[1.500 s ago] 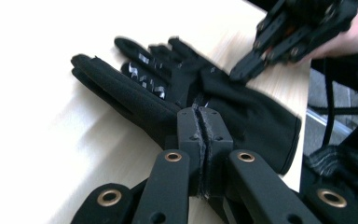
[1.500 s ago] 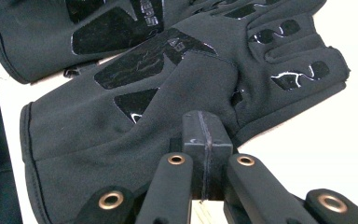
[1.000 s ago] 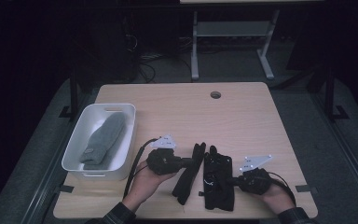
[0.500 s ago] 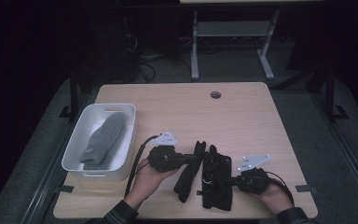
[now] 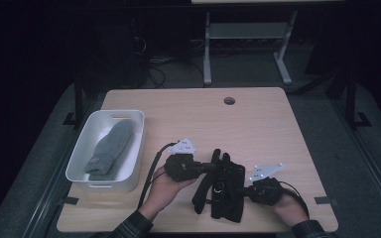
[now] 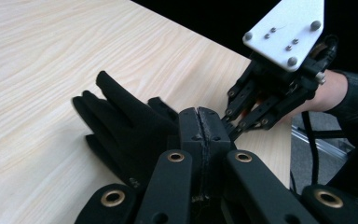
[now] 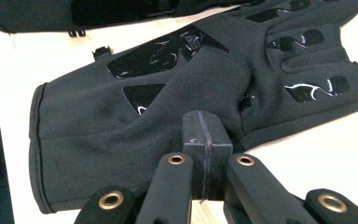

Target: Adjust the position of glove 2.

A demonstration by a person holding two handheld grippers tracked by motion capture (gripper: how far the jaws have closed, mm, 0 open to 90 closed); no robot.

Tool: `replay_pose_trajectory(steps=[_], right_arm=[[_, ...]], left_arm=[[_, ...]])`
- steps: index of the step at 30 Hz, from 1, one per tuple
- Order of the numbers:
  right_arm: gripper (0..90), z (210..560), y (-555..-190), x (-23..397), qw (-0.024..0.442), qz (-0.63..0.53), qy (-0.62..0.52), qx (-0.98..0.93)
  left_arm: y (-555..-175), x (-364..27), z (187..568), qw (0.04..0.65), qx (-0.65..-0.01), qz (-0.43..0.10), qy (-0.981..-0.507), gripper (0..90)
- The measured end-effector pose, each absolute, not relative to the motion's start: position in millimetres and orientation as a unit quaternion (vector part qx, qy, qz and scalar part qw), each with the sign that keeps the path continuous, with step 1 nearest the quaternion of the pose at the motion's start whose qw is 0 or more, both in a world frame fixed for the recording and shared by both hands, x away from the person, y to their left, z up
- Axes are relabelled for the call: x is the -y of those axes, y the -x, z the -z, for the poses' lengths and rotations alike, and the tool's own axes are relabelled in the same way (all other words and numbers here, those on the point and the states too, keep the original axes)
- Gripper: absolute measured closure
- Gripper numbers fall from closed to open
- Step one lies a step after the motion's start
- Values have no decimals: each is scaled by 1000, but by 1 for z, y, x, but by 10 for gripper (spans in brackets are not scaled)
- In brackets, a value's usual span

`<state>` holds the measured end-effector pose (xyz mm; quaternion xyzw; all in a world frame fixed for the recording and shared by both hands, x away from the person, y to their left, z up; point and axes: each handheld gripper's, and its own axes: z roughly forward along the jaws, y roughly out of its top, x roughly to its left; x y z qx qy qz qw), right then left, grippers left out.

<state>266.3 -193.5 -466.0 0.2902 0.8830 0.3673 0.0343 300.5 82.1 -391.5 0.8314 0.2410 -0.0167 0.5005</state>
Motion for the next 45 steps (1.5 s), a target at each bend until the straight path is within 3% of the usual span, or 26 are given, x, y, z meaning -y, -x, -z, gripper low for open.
replay_pose_trajectory(steps=[16,19,26,29,35,39,45], right_arm=[[900,468,-275,165,30,-377,-276,-884],[900,465,-276,177,25,-388,-287,-876],[893,459,-279,215,61,-391,-339,-854],[838,459,-281,228,75,-394,-354,-845],[558,463,-287,241,94,-388,-389,-830],[419,467,-290,245,116,-372,-408,-825],[310,471,-293,250,143,-356,-418,-823]], left_arm=[[-308,-53,404,487,-222,22,-845,895],[-308,-48,408,481,-216,27,-849,895],[-307,-28,425,457,-201,41,-866,893],[-306,-23,433,450,-200,51,-869,878],[-306,-29,429,460,-198,50,-864,790],[-299,-35,429,451,-193,56,-870,890],[-281,-33,448,409,-177,56,-893,890]])
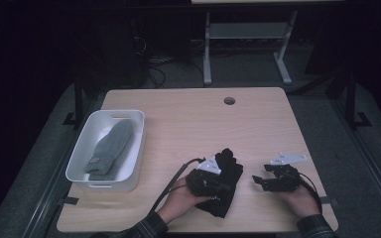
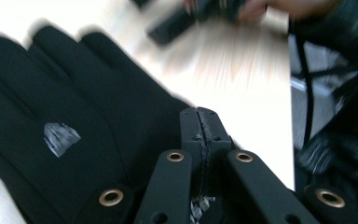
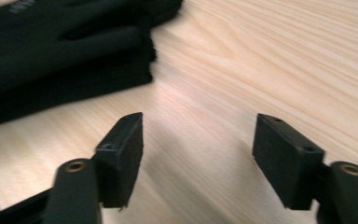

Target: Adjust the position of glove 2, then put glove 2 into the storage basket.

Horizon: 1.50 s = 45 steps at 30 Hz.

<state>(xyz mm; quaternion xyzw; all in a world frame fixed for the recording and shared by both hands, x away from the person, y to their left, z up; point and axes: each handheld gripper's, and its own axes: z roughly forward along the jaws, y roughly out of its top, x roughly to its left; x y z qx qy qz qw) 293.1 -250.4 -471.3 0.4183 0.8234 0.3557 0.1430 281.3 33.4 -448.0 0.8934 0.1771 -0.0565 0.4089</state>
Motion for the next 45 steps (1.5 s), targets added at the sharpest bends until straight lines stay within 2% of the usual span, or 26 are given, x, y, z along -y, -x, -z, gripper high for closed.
replay_pose_trajectory(steps=[7,15,25,29,32,38,41,45], right_arm=[[252,475,-295,253,161,-338,-432,-821],[177,477,-298,255,170,-336,-441,-815],[141,481,-298,258,174,-347,-441,-809],[137,482,-298,257,175,-351,-440,-808],[137,482,-298,257,175,-351,-439,-808],[132,482,-298,257,174,-351,-439,-808],[128,482,-298,257,174,-351,-439,-809],[111,483,-299,256,174,-351,-438,-809]], left_arm=[[-278,-40,454,383,-176,50,-906,892],[-282,-67,451,364,-194,38,-910,893],[-290,-102,445,349,-221,-2,-911,892],[-293,-105,437,358,-225,-8,-906,847],[-298,-104,430,372,-228,-16,-900,755],[-312,-98,424,385,-230,-28,-893,379],[-321,-94,426,387,-230,-31,-892,263],[-333,-91,433,385,-234,-29,-892,170]])
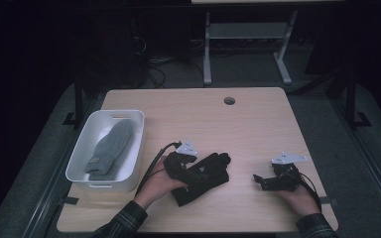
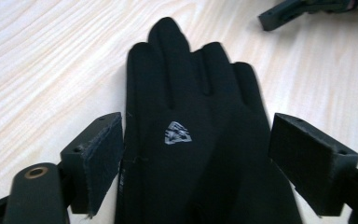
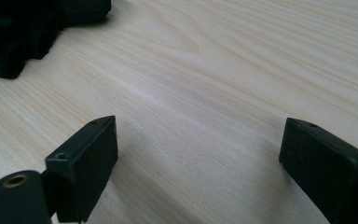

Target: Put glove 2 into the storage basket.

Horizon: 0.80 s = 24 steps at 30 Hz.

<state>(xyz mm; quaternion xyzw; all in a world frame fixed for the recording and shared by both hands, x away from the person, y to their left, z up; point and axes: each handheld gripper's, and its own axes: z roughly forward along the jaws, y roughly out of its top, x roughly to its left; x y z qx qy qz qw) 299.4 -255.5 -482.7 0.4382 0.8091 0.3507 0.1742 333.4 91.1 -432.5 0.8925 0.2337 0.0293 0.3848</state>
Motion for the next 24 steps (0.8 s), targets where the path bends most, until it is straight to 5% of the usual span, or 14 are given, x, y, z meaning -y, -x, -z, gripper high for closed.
replay_pose_trajectory(steps=[19,24], right_arm=[[107,483,-301,253,171,-351,-434,-812],[108,483,-300,253,170,-352,-433,-812]], left_arm=[[-346,-87,466,354,-244,-9,-903,132],[-345,-88,464,353,-223,3,-909,251]])
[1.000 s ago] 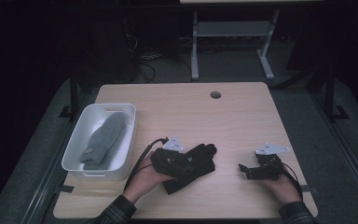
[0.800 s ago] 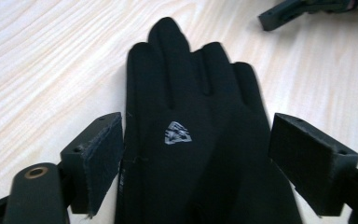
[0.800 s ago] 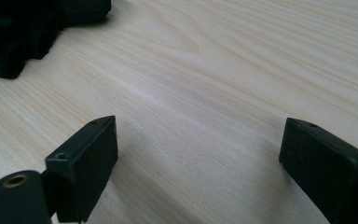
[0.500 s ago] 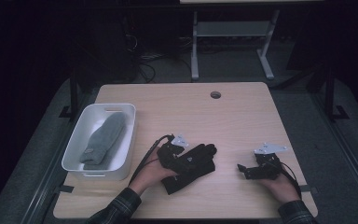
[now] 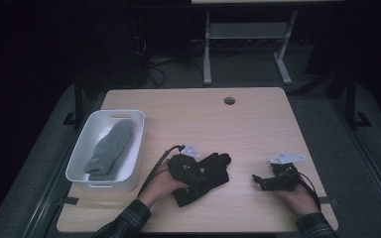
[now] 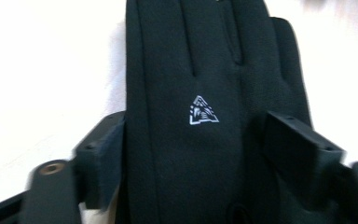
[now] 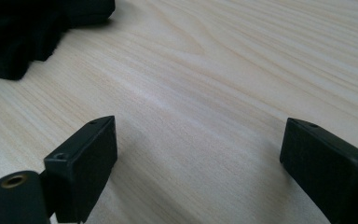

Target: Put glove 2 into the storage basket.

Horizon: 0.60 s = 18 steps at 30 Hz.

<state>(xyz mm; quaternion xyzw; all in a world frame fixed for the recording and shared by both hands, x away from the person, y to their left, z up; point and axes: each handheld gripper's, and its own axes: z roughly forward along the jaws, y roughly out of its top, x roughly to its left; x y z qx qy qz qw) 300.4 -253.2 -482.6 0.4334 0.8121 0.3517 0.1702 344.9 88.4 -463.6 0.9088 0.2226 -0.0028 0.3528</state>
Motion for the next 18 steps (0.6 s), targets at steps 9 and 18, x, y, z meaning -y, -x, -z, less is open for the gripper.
replay_pose_trajectory(steps=[9,18], right_arm=[[108,483,-300,253,170,-352,-432,-813],[108,482,-300,253,169,-351,-431,-814]], left_arm=[[-343,-88,461,359,-211,62,-907,627],[-337,-83,447,343,-210,43,-915,687]])
